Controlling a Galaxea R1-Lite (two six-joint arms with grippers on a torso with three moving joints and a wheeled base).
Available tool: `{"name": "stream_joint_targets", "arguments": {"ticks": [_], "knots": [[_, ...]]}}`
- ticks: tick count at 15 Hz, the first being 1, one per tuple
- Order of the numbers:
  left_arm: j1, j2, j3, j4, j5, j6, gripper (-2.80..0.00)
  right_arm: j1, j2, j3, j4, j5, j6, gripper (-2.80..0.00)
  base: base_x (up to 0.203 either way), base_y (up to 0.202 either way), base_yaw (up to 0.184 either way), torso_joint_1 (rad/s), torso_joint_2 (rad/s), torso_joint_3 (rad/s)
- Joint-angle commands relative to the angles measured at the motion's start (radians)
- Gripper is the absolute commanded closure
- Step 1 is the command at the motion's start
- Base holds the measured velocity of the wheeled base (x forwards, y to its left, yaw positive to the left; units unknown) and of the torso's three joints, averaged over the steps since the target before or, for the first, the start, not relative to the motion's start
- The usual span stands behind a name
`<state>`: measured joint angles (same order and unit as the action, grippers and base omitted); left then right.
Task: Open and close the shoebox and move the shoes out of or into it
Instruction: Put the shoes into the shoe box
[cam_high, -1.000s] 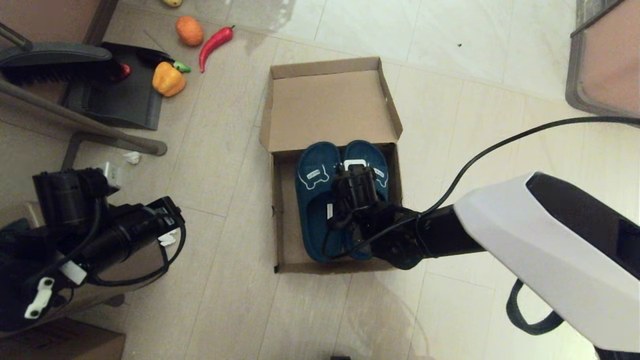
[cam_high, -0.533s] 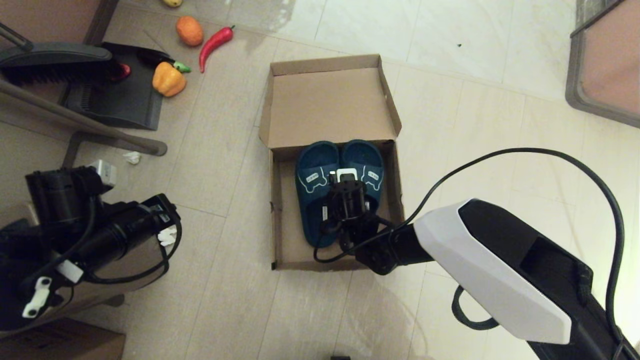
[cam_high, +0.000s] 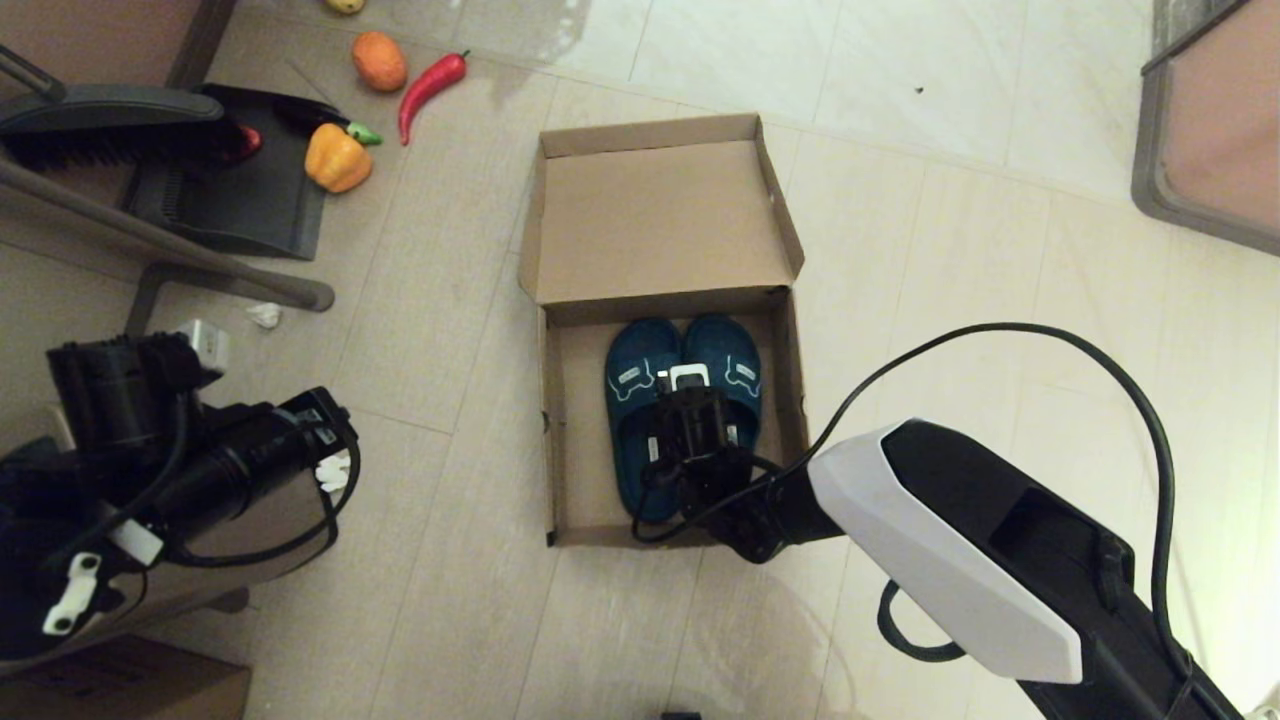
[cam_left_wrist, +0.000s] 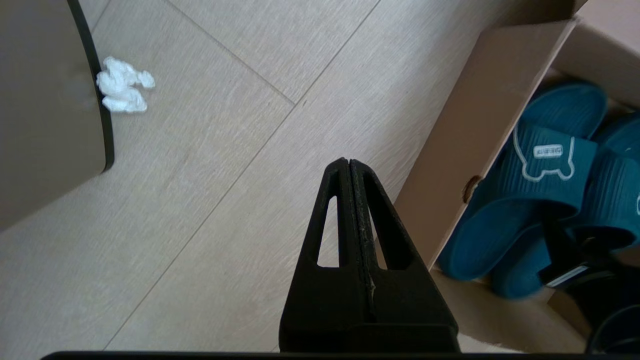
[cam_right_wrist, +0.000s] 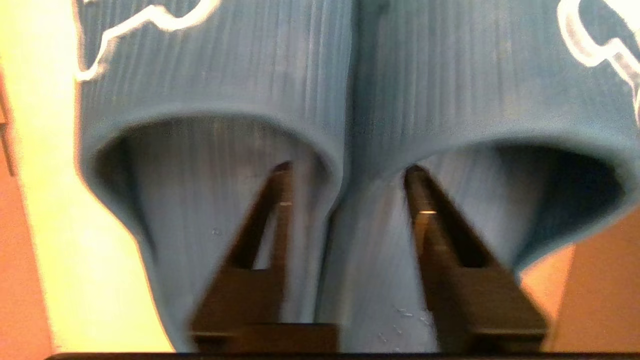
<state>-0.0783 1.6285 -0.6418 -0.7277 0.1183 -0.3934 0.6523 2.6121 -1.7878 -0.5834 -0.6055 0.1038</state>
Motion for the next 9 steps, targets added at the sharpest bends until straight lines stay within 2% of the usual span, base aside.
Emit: {"name": "stream_joint_targets", "arguments": {"ticks": [1,4,7,9], "knots": [[0.000,0.003,0.004,-0.004,0.001,-0.002,0.00,0.001,-0.016,0.007,-0.004,-0.003,0.000,-2.80,0.000,0.000,0.000,0.000,0.00,0.000],[0.000,0.011,0.010,-0.004,0.001,-0.004,0.00,0.003,-0.068,0.080,0.007,0.011,0.004,-2.80,0.000,0.000,0.000,0.000,0.00,0.000],[0.000,0.008,0.012,-0.004,0.001,-0.004,0.00,0.016,-0.163,0.272,0.009,0.064,0.023,-2.80,0.000,0.000,0.000,0.000,0.00,0.000],[0.000,0.016,0.024,-0.006,-0.009,-0.004,0.00,0.040,-0.228,0.400,0.009,0.094,0.081,-2.80,0.000,0.000,0.000,0.000,0.00,0.000]]}}
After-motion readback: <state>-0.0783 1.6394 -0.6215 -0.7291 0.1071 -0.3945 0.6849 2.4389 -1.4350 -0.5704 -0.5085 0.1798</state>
